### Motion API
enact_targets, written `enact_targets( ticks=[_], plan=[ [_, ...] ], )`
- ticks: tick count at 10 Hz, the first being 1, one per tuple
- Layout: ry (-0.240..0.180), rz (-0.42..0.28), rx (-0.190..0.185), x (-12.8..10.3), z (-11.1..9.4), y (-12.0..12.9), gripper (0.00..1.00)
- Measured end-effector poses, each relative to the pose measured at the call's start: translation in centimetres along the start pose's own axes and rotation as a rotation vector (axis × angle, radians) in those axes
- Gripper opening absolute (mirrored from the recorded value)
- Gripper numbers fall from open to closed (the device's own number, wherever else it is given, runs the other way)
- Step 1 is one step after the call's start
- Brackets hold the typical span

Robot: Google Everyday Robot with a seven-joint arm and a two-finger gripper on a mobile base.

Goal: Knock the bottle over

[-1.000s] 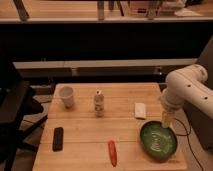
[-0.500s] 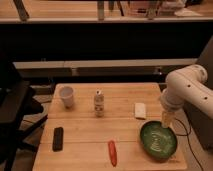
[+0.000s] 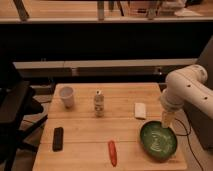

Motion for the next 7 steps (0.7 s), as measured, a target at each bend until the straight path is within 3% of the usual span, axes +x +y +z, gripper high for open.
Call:
enact_targets(
  ticks=[4, 7],
  plan=[
    [0.030, -0.055, 0.050, -2.5, 0.5, -3.4, 0.80],
    [0.041, -0.076, 0.070, -3.1, 0.6, -4.1, 0.80]
  ],
)
